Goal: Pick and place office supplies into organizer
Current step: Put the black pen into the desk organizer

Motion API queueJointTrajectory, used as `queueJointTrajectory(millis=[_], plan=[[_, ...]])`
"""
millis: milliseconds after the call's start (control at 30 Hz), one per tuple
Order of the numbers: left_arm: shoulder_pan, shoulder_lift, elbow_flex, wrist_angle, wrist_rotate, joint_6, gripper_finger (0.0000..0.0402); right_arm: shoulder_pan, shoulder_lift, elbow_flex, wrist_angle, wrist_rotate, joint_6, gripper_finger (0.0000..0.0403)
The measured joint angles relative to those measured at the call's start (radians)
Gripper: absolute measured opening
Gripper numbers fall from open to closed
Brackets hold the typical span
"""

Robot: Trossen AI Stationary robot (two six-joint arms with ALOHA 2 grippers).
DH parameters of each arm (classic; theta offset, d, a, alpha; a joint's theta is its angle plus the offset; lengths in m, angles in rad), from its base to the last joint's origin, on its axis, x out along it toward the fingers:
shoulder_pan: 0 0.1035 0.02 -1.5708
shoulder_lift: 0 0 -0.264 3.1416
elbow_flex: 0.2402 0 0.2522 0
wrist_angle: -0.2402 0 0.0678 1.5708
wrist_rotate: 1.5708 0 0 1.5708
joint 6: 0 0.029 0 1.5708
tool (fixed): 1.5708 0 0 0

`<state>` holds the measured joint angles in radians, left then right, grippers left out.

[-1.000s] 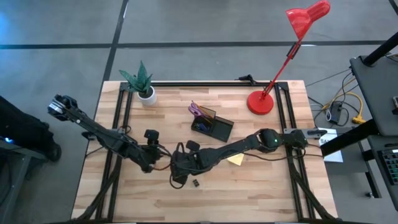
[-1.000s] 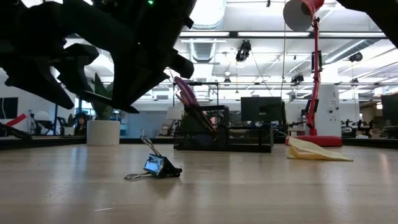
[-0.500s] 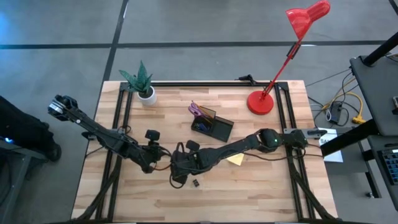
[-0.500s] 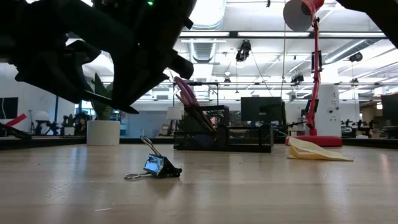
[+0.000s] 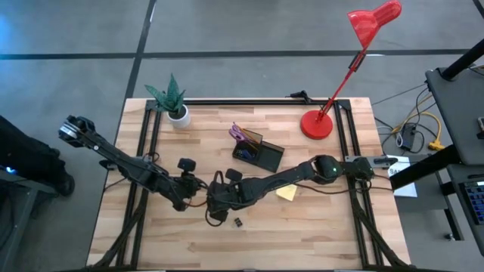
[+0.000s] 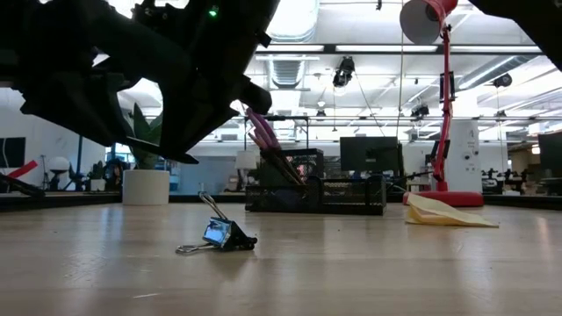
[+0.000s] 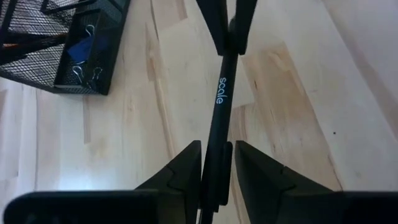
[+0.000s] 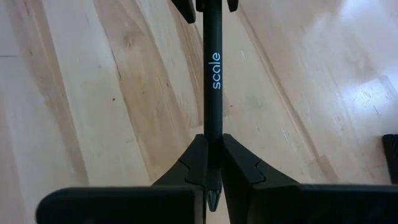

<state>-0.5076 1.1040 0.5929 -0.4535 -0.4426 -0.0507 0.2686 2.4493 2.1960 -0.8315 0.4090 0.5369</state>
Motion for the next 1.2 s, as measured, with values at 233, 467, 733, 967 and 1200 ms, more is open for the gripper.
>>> queueJointTrajectory(millis=[233, 467, 733, 967, 1200], plan=[[0.0, 0.018, -0.003, -0.006, 0.004, 0.012, 0.0081, 0.0, 0.0, 0.0, 0.001, 0.0, 0.002, 0.0013], [0.0, 0.02, 0.007, -0.038, -0.005, 0.048, 0.008, -0.001, 0.0, 0.0, 0.002, 0.003, 0.002, 0.002], [0.003, 0.02, 0.016, -0.085, -0.023, 0.112, 0.002, 0.004, 0.0, 0.0, 0.004, 0.017, 0.014, 0.0065], [0.003, 0.02, 0.084, -0.131, -0.022, 0.132, 0.002, 0.014, -0.004, 0.017, -0.002, 0.017, 0.014, 0.0065], [0.004, 0.02, 0.213, -0.37, -0.07, 0.158, 0.002, 0.045, -0.028, 0.066, -0.094, 0.129, 0.107, 0.0087]])
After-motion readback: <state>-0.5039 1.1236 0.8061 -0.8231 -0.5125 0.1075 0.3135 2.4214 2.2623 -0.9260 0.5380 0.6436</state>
